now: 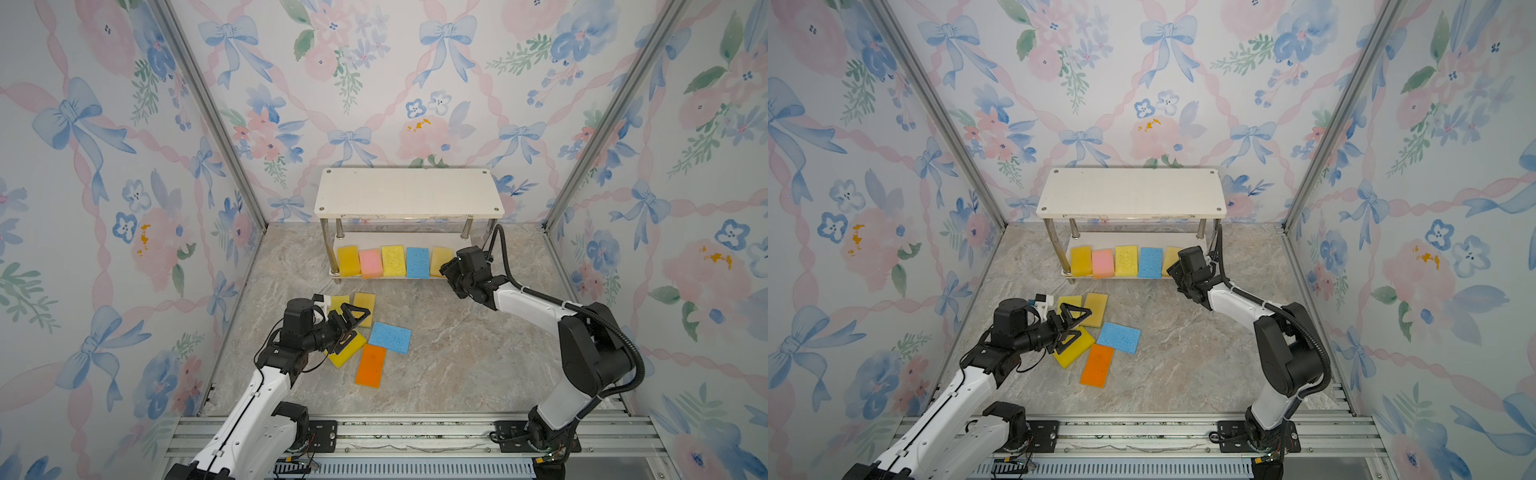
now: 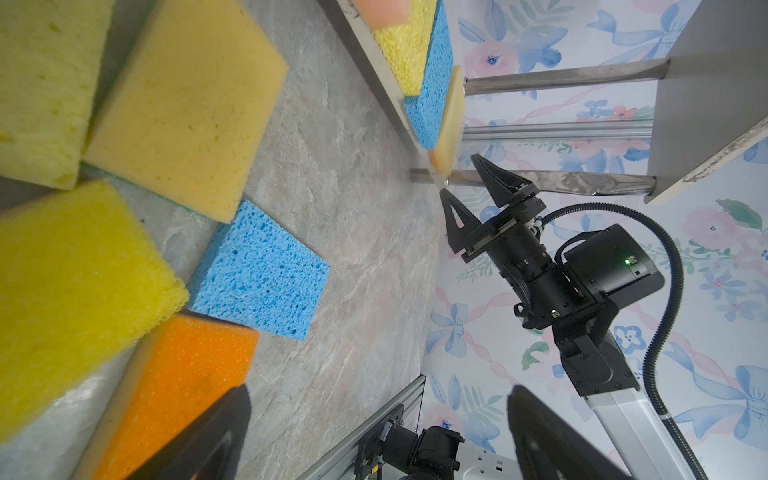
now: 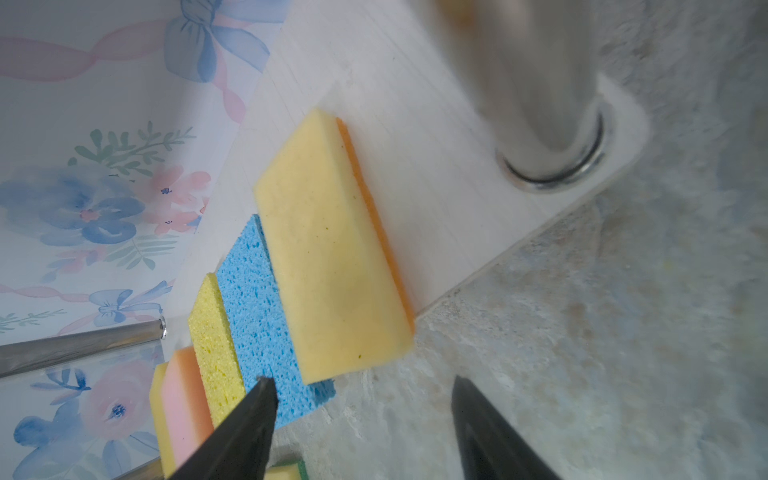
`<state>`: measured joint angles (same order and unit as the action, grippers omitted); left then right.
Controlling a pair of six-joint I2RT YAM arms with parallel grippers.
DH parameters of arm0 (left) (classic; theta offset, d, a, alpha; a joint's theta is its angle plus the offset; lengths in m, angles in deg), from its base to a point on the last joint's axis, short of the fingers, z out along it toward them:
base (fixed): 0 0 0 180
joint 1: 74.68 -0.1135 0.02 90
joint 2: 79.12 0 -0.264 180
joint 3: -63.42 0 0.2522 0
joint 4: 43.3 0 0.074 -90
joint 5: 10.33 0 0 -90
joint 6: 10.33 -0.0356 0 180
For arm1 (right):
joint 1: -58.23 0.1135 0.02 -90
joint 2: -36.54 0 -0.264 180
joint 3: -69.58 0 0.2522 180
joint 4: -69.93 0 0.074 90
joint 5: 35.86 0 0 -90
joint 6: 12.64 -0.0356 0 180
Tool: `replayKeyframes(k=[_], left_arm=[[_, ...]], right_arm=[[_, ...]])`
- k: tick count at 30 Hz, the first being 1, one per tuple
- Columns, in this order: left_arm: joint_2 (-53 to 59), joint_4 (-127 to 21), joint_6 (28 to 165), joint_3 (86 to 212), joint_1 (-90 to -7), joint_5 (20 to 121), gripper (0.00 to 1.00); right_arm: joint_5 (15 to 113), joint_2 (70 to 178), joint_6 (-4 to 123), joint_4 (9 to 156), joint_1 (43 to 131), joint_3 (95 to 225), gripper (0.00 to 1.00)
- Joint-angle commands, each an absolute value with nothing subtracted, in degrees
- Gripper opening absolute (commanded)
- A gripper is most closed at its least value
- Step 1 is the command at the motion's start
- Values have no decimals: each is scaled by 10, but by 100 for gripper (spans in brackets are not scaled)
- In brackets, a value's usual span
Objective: Place and organize the cleaning sponges onto the shelf
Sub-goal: 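Release the scrub sponge beside the blue sponge on the lower tier, then move the right gripper back over the pile to the blue cellulose sponge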
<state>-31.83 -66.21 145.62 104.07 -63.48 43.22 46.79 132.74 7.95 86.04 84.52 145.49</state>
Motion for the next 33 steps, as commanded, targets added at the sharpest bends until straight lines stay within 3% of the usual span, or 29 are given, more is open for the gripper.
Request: replayKeyframes(k=[1, 8, 15, 22, 28, 33], left_arm=[[-321, -667, 1439, 1041, -640, 440, 98], [-312, -702, 1410, 1056, -640, 466, 98], [-296, -801, 1349, 1076, -640, 511, 98], [-263, -883, 1297, 1097, -629, 553, 98], [-239, -916, 1277, 1108, -615, 581, 98], [-235, -916, 1281, 1113, -606, 578, 98]], right_arm=[[476, 1280, 95, 880, 843, 1445, 71], [524, 1215, 125, 944, 854, 1420, 76], [661, 1175, 198, 1008, 862, 1413, 78], [780, 1231, 380, 1179, 931, 1496, 85], [752, 1293, 620, 1318, 1025, 1604, 88], [751, 1382, 746, 1398, 1059, 1692, 85]])
